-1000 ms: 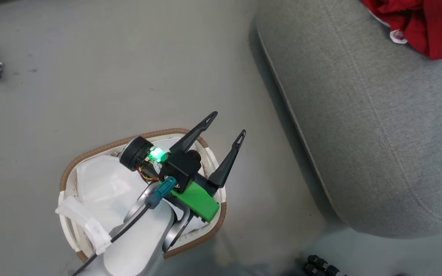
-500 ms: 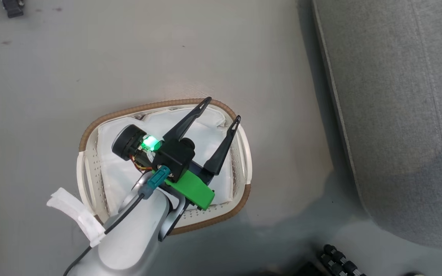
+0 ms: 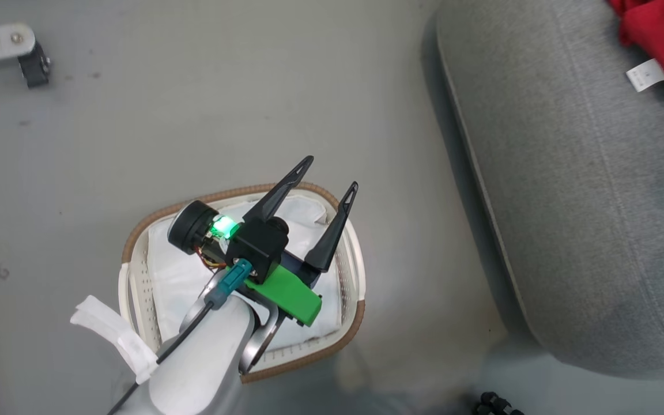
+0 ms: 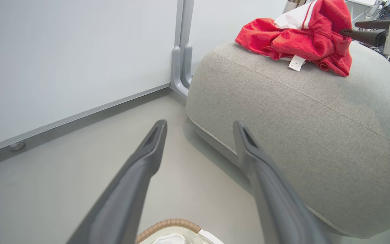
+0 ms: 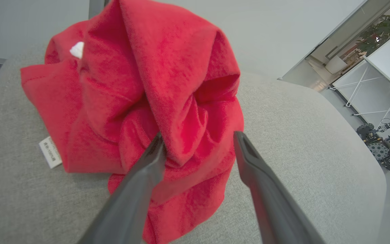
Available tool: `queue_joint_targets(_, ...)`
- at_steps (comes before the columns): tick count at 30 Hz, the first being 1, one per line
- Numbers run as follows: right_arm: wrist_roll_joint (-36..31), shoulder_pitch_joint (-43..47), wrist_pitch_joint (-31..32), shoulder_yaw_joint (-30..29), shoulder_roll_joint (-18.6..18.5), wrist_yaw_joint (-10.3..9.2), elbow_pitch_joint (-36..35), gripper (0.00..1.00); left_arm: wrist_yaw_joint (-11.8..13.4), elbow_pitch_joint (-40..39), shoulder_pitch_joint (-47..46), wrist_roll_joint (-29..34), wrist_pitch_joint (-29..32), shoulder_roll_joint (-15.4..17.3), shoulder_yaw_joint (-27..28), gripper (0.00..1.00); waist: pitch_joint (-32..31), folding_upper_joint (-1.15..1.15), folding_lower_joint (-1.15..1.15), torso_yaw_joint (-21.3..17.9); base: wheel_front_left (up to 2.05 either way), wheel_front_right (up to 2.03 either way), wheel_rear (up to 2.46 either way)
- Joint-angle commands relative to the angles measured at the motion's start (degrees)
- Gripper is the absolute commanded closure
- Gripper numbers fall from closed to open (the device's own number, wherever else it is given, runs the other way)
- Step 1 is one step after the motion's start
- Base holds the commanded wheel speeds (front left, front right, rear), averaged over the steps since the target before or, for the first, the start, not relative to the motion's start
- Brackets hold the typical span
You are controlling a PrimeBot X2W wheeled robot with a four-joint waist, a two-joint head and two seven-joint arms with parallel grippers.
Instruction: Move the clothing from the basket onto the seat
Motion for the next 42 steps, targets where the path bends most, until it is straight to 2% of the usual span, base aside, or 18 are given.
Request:
queue_joint_targets(1,0.9,2.0,-0.2,0.3,0.7,-0.08,-1.5,0.0,0.0,-0.1,1.3,-0.1,0.0,-0.2,0.0,0.0,-5.4,0.0,0.0,-3.0,0.0,0.0,0.0)
queue_joint_targets(11,6.7,10.1,-0.2,6.4,6.2,-0.08,-11.4,0.0,0.0,-0.2,5.9,-0.2,0.0,-1.7,1.6,0.0,-14.2,0.0,0.0,-4.6,0.0,0.0,0.0)
queue_joint_targets(20,10.5,16.0,-0.2,12.0,10.5,-0.08,-16.6,0.0,0.0,-0.2,10.4,0.1,0.0,-2.9,5.5,0.0,-19.6,0.0,0.0,-2.3,0.0,0.0,0.0)
queue_joint_targets(29,11.8,20.7,-0.2,16.0,15.4,-0.08,-18.4,0.0,1.5,1.6,15.2,2.0,0.0,-3.5,15.8,0.0,-22.4,0.0,0.0,2.5,0.0,0.0,0.0)
queue_joint_targets(38,12.9,24.5,-0.3,20.4,17.7,-0.08,-20.4,0.0,4.1,3.4,20.3,2.6,0.0,-3.9,28.1,0.0,-24.4,0.0,0.0,6.1,0.0,0.0,0.0)
queue_joint_targets(42,13.7,26.5,-0.3,21.4,18.5,-0.08,-21.1,0.0,4.6,3.9,22.6,4.1,0.0,-4.1,31.7,0.0,-24.9,0.0,0.0,7.3,0.0,0.0,0.0)
